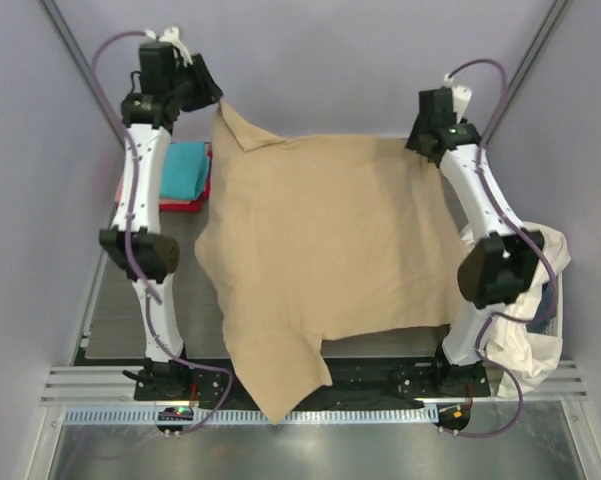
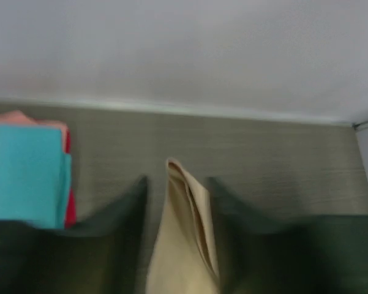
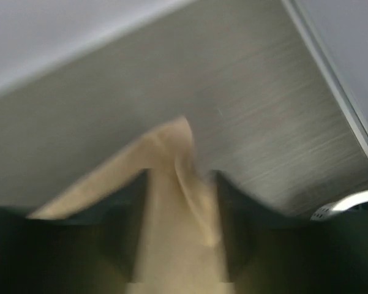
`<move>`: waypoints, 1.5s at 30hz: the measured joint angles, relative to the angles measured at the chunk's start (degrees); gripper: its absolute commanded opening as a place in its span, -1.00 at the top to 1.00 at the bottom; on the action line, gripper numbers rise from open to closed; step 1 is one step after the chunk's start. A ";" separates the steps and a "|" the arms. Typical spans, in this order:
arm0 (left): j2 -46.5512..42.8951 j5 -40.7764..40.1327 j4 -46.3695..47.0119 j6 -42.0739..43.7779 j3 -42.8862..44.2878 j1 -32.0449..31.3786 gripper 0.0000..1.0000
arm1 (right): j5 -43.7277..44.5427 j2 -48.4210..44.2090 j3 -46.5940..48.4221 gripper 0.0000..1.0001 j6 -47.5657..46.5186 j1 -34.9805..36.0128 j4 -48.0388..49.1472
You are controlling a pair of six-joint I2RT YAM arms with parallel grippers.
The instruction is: Fold and stack the t-shirts
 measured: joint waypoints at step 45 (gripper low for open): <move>23.39 0.00 28.20 -15.17 -31.21 -6.51 -0.12 | -22.62 -38.38 -79.41 -0.75 9.42 15.13 44.89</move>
